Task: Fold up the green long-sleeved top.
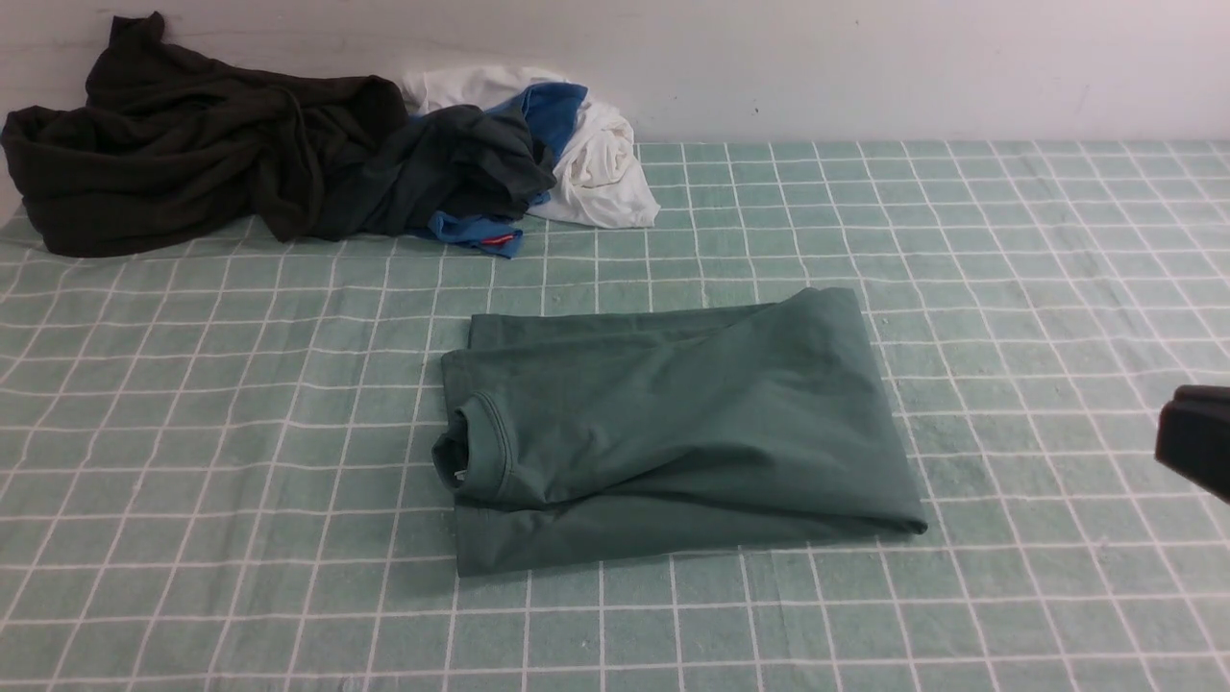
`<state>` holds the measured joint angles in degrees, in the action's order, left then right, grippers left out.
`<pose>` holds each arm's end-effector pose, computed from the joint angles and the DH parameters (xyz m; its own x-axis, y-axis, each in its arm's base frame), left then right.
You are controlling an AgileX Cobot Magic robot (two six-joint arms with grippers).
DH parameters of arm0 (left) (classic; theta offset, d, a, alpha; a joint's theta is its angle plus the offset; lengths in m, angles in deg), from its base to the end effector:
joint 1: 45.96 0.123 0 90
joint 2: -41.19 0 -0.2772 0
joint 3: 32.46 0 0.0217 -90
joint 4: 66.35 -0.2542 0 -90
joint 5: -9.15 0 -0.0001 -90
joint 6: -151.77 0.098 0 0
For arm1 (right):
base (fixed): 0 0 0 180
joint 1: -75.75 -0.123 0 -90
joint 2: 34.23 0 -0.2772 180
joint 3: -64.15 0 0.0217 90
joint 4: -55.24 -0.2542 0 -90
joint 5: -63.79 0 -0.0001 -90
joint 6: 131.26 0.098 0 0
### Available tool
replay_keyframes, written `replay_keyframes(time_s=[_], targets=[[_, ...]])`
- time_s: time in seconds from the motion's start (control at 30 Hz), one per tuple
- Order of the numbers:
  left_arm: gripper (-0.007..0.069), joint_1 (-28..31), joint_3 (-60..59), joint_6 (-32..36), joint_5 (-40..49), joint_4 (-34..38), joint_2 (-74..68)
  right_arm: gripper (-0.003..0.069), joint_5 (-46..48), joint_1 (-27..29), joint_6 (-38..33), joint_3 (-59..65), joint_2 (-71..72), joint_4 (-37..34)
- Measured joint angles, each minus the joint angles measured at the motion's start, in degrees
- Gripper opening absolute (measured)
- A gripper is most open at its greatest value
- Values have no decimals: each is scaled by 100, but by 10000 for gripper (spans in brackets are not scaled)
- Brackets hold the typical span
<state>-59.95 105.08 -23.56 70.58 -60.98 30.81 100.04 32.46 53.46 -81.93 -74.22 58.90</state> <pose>0.0038 -0.0092 0.3037 -0.3855 0.1336 -0.9130 0.3280 0.9447 -0.0003 0.0883 0.0781 0.3587 -0.2704 -0.2124 -0.9390 -0.6514 0.7586 0.0160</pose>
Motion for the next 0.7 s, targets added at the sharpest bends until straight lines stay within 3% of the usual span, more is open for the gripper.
replay_keyframes(time_s=[0.47,0.67,0.7], targets=[[-4,0,0,0,5,5,0,-14,-1680,53,0,925,45,2],[-4,0,0,0,5,5,0,-14,-3022,1054,-299,2180,636,-646],[-4,0,0,0,5,5,0,-14,-3203,1490,-393,2612,918,-756]])
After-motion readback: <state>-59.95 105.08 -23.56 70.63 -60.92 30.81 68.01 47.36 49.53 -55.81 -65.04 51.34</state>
